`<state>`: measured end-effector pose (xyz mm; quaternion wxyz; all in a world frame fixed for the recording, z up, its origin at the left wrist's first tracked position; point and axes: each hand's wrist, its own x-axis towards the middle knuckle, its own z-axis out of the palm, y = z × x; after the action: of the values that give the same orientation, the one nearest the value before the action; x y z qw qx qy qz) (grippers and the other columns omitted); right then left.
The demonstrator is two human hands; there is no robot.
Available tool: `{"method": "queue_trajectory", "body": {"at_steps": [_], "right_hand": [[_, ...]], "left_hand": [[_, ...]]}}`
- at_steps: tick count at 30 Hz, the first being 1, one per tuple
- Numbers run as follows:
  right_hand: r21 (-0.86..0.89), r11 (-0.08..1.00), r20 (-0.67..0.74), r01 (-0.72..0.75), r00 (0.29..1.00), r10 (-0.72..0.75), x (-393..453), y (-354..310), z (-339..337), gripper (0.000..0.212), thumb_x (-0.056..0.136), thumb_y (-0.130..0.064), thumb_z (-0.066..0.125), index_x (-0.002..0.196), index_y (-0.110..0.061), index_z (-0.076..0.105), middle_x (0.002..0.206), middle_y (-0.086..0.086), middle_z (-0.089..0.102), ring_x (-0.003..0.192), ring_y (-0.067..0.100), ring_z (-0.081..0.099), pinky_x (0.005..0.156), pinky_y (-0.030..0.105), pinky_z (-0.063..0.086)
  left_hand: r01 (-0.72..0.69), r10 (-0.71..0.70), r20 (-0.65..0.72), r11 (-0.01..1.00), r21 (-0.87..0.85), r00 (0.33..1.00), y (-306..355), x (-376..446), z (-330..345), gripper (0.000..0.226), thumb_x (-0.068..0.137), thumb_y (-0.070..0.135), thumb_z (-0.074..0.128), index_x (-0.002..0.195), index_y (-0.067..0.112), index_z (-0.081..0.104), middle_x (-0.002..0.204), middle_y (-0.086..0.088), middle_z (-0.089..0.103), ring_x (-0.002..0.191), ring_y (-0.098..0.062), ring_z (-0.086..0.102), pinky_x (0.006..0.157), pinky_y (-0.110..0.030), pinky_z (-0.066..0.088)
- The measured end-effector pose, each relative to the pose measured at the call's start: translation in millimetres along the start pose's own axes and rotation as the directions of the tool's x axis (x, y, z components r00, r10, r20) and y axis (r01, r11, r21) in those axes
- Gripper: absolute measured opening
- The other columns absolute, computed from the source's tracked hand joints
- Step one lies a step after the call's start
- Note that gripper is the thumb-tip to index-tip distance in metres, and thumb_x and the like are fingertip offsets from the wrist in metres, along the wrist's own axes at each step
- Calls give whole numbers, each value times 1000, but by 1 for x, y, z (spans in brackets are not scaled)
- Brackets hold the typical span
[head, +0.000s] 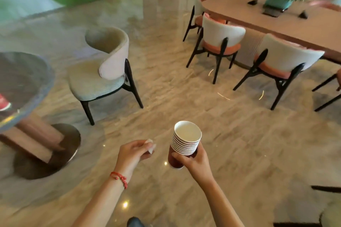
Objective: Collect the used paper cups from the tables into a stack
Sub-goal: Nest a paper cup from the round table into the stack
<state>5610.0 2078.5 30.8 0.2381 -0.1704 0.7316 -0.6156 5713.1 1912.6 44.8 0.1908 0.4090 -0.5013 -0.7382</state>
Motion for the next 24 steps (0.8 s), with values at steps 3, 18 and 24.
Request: {"method": "queue_trajectory", "body": {"at_steps": [3,18,24], "right_hand": [[-10,1000,42,-4,999,4,29,-6,25,63,49,-40,83,105,-27,58,97,-12,71,92,5,66,76,18,52],[-49,999,126,9,992,-3,233,-10,11,52,62,-21,84,108,-20,60,96,-5,72,91,7,66,75,20,53],[-96,995,202,5,979,15,348,-35,-7,60,53,-36,84,106,-20,61,94,-9,72,89,3,67,72,15,51]], "left_hand": [[-9,8,-16,1000,-18,1000,13,25,-16,5,74,2,72,78,5,72,71,-9,74,64,-17,70,54,-21,55],[22,-25,-98,999,-26,995,57,195,52,4,76,3,72,76,7,72,69,-2,74,64,-15,71,54,-21,56],[-16,5,-173,998,-61,985,101,274,106,6,74,2,72,78,6,72,73,-5,74,63,-15,70,58,-23,58]]}}
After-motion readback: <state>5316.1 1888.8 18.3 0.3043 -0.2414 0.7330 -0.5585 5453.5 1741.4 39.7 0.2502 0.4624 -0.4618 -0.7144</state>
